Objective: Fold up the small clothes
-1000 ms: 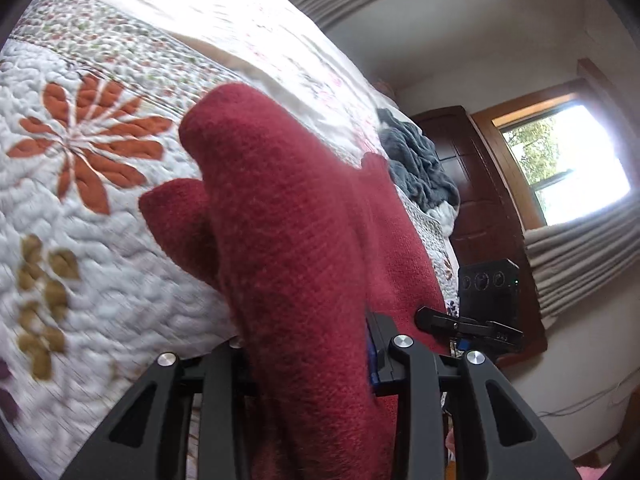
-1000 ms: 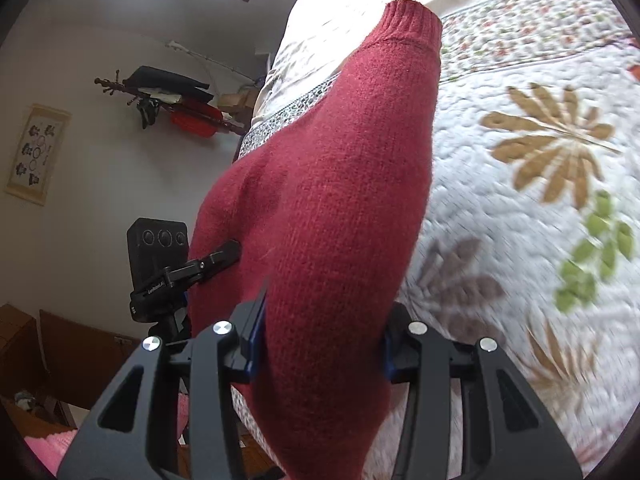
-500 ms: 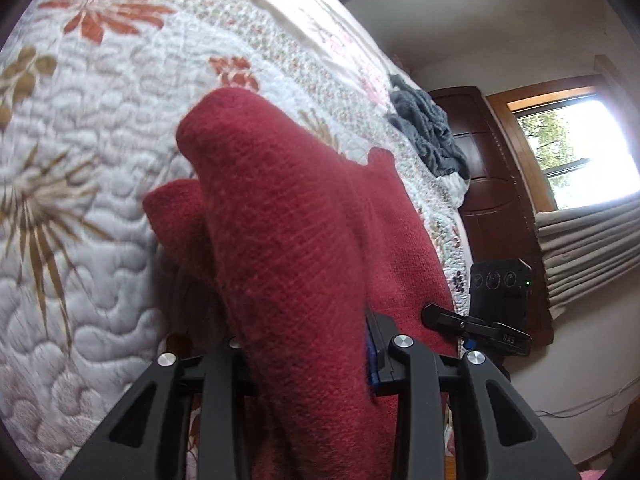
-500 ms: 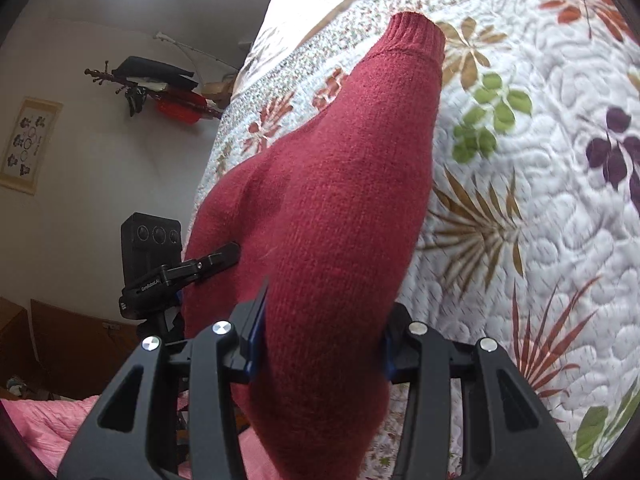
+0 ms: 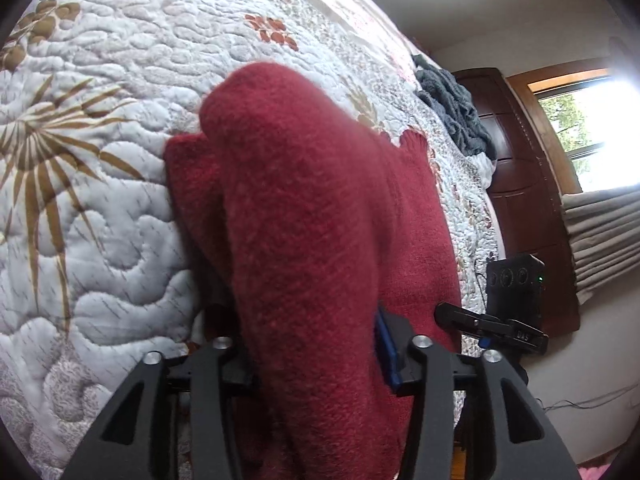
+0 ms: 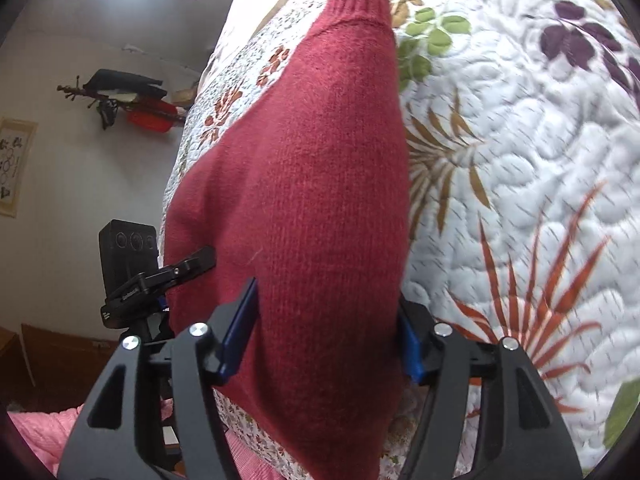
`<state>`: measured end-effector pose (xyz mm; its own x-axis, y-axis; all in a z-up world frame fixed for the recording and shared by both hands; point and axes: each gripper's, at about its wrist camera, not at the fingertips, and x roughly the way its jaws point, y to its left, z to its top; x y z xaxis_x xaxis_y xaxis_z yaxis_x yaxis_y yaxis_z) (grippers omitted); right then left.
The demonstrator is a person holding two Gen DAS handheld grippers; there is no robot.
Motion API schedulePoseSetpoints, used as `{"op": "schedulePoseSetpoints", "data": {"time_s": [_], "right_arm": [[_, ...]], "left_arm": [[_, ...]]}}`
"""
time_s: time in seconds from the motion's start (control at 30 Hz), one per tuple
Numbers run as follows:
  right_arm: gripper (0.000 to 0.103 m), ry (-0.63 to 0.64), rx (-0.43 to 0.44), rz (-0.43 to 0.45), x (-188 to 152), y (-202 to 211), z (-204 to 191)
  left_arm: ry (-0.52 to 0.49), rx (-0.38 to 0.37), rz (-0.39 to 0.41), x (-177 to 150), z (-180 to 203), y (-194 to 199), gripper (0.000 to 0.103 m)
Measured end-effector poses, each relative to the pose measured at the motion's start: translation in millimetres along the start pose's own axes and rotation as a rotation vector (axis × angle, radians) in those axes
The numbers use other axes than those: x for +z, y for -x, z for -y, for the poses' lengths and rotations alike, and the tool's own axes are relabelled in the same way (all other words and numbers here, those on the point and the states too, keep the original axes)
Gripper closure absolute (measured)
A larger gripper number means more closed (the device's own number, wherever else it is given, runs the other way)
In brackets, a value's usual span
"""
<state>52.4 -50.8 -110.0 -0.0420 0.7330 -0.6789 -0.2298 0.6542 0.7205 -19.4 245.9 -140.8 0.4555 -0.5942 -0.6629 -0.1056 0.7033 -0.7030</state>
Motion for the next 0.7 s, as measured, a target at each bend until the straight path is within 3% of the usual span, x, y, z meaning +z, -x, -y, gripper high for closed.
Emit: {"op": "schedulePoseSetpoints", "data": {"time_s": [0.23, 0.5, 0.6, 0.7], "right_arm": [[0.033, -0.009, -0.015, -0.009, -37, 22, 8], [0.034, -0.022, -0.017, -0.047, -78, 21, 12], [0.053, -0.036, -0.012, -0.075, -86, 13, 14], [0.074, -0.034, -0.017, -0.065, -90, 16, 8]], "left_arm": [[-0.073, 0.113, 0.025, -21, 19, 28, 0.049], [-0.184, 0.195, 0.081, -60, 55, 61, 0.037], [-0.208, 0.257, 0.042, -69, 55, 49, 0.038], [-0.16, 0.291, 0.004, -73, 38, 38, 0.043]]}}
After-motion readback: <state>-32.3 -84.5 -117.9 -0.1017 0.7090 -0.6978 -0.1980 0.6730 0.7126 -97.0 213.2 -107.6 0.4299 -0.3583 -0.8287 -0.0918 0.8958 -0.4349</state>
